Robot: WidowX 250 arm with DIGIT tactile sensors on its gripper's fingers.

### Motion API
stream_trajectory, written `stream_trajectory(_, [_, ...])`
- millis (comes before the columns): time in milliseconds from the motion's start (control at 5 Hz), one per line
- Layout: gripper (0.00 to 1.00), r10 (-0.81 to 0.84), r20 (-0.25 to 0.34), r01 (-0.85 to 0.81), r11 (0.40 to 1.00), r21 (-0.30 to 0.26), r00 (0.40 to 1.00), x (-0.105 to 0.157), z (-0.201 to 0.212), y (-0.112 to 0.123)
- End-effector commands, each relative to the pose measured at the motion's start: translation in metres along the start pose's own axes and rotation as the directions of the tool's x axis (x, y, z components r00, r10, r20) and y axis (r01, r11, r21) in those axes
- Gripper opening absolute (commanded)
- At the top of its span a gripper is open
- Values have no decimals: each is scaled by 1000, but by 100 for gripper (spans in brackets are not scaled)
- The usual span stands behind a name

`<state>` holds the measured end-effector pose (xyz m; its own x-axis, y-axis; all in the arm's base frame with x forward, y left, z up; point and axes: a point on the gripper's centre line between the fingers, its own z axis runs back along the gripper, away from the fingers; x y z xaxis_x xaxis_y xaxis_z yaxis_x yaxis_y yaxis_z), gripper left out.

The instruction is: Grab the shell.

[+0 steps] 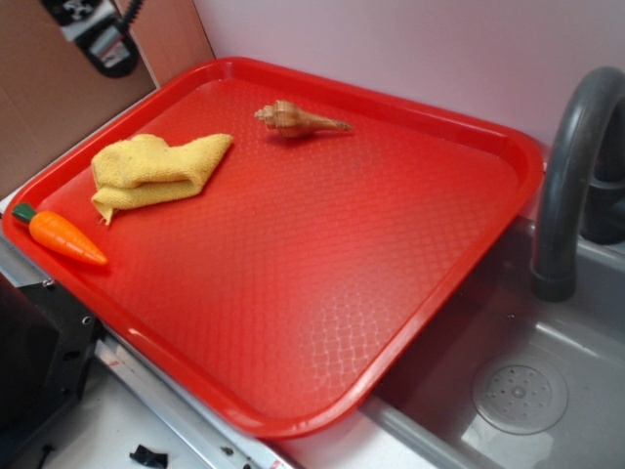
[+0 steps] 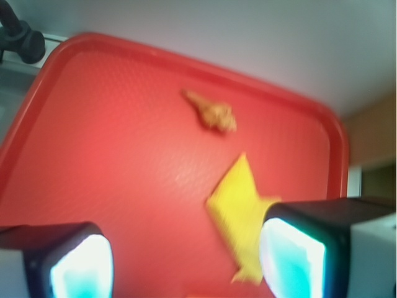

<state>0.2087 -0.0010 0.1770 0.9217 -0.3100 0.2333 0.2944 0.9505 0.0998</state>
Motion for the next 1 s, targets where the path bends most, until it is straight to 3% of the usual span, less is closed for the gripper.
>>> stream_trajectory(0, [100,-196,26,195,980,34,980,44,-52,34])
stream_trajectory(200, [100,-239,-13,239,971,10,971,50,-83,39])
stream_trajectory(400, [100,-231,-57,233,972,25,971,55,-109,46])
stream_trajectory(800, [100,-285,-140,286,958,-17,948,60,-154,44])
